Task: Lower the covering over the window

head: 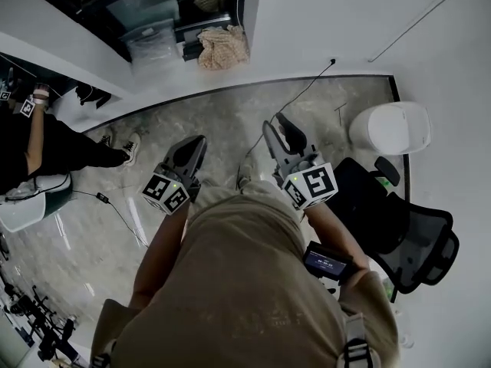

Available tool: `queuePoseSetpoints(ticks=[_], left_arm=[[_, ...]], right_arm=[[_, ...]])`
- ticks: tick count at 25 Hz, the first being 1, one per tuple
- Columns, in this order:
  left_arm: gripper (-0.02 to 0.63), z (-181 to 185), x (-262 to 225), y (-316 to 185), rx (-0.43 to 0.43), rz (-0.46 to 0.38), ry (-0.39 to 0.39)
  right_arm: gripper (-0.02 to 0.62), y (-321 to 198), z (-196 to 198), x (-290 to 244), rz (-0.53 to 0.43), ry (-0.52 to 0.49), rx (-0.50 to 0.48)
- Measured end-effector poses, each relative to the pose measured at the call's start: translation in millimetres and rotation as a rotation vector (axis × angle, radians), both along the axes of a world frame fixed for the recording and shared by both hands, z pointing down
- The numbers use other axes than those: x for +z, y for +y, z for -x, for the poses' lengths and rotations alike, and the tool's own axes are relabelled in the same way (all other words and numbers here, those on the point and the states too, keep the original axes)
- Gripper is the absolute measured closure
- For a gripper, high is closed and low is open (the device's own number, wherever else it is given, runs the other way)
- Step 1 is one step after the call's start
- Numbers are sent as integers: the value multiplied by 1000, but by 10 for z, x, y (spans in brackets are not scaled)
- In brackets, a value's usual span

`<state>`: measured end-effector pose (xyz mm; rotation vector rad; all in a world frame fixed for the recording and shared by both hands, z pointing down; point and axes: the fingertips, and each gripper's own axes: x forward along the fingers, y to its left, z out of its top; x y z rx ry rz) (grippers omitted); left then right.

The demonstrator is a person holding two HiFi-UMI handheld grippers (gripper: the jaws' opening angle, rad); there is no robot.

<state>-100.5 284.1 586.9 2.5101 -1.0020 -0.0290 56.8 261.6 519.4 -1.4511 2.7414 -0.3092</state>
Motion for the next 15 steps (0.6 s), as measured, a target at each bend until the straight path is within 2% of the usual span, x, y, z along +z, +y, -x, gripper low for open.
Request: queuePoseSetpoints(ticks=[4, 9, 15], left_arm=[[594, 354, -8, 148, 11, 17, 7], [594, 796, -60, 320, 41, 23, 25], [592, 1071, 87, 518, 118, 49, 42]], right_arm=[[476, 131, 397, 61, 54, -6, -22], [476, 378, 1045, 18, 46, 10, -73], [476, 669, 1487, 98, 77, 26, -56]])
